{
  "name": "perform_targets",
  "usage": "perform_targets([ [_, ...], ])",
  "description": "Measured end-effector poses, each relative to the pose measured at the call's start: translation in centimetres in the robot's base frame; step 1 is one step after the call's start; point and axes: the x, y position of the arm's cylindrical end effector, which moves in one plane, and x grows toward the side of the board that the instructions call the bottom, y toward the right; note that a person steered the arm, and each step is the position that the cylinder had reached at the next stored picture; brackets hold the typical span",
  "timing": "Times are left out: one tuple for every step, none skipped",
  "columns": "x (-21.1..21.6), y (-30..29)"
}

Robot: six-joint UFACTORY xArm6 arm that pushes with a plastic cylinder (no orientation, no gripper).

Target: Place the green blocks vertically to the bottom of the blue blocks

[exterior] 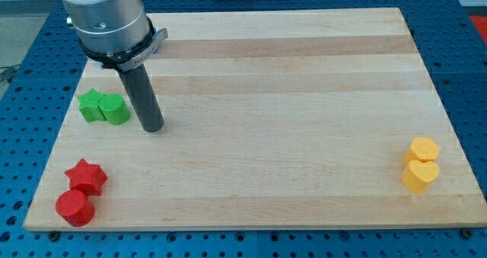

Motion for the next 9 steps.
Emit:
perform_targets([
  [-2.2, -4.6],
  [-2.3, -5.2],
  [-3.0, -5.0],
  [-8.7, -5.0],
  [-8.8, -5.1],
  [-10.4, -7.3],
  [-10.5, -11.3],
  [-10.5, -14.5],
  [-10.3, -14.5],
])
